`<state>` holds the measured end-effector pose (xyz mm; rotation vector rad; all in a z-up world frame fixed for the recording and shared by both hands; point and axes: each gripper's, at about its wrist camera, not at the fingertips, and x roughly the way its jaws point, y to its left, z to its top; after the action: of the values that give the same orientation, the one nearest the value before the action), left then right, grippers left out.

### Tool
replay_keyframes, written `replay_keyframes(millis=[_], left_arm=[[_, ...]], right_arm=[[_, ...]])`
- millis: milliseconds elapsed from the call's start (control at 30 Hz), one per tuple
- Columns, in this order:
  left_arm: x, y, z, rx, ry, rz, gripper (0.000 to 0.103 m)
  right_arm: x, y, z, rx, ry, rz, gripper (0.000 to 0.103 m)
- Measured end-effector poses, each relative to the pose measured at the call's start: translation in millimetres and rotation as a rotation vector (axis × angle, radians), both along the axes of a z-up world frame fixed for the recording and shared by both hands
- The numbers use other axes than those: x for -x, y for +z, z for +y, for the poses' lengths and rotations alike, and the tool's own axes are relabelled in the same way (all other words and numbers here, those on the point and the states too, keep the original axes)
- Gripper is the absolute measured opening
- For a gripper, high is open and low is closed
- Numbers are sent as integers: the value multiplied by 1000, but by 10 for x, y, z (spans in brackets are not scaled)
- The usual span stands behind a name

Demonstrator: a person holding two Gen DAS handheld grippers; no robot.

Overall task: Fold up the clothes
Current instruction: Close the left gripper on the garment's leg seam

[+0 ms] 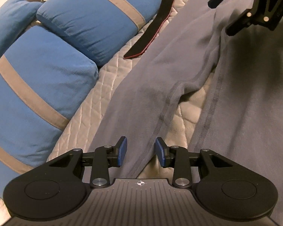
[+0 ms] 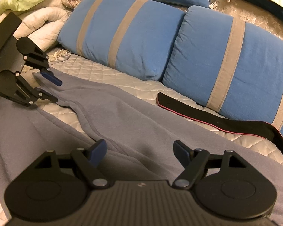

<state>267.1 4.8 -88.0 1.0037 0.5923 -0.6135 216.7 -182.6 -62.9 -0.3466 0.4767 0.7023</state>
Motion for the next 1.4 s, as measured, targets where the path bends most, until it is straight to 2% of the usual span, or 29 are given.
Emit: replay_keyframes(millis=[167, 633, 733, 900, 967, 1033, 1167, 1300, 1400], left_arm=[[-27, -59, 33, -36, 3, 12, 32], [-236, -45, 11, -13, 40, 6, 31], [-218, -44, 23, -5, 31, 15, 24], [-210, -90, 17, -15, 15, 34, 19], [-221, -85, 25, -7, 21, 35, 12], [-225, -75, 33, 0, 25, 31, 11], [-185, -36, 69, 8, 26, -17, 7], [-60, -25, 118, -6, 16, -128, 7], [7, -40, 134, -32, 1, -180, 7]], right_arm=[[3, 1, 7, -2, 0, 3, 87], [2, 4, 5, -1, -3, 1, 88], [4, 4, 7, -2, -2, 1, 88], [-7, 7, 6, -2, -1, 3, 88], [-9, 3, 8, 0, -3, 3, 88], [-9, 1, 15, 1, -4, 4, 88], [-4, 1, 23, 2, 1, 4, 88], [-14, -7, 18, -1, 1, 11, 88], [-11, -18, 27, 0, 10, 12, 88]])
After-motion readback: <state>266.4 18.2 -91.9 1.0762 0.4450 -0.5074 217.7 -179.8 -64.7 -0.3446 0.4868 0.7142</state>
